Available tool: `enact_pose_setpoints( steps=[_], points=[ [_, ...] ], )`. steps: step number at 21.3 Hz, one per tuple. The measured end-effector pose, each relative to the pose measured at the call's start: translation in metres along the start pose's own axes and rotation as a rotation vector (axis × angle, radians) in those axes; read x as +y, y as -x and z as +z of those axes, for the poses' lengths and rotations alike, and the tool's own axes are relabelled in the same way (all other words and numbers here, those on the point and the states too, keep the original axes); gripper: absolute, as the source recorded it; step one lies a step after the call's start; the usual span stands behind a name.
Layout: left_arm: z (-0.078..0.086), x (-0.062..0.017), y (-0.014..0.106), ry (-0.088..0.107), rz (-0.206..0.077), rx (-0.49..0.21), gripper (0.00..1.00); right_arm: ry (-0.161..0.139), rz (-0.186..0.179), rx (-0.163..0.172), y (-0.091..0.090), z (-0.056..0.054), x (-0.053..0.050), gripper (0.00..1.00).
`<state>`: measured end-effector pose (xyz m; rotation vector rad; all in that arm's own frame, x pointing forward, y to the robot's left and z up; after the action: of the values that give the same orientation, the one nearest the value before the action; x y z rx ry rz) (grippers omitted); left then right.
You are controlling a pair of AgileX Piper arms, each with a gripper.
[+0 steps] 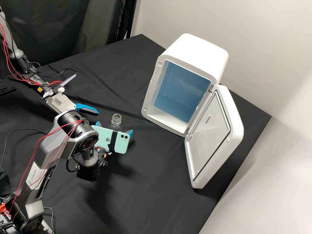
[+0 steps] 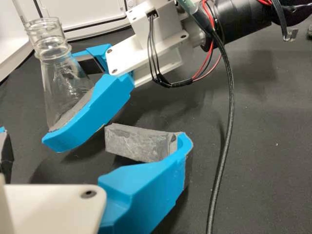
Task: Take the flask out of the incubator
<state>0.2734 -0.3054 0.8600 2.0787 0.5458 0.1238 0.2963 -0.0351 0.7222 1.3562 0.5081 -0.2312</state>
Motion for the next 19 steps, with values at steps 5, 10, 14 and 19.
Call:
enact_pose_setpoints(
  steps=[5,10,14,19],
  points=[
    [0.0,0.0,0.0,-0.008,0.0,0.0,1.0,0.001,0.003,0.002,0.0,0.0,0.001,1.0],
    [0.0,0.0001,0.0,-0.047,0.001,0.004,1.0,0.003,0.011,0.001,0.001,0.0,0.003,1.0],
    [-0.002,0.0015,0.0,-0.023,0.017,0.027,1.0,0.019,0.058,0.005,0.006,-0.003,0.016,1.0],
    [-0.004,0.0043,0.002,-0.011,0.03,0.042,1.0,0.034,0.109,-0.003,0.016,-0.004,0.03,1.0]
  ],
)
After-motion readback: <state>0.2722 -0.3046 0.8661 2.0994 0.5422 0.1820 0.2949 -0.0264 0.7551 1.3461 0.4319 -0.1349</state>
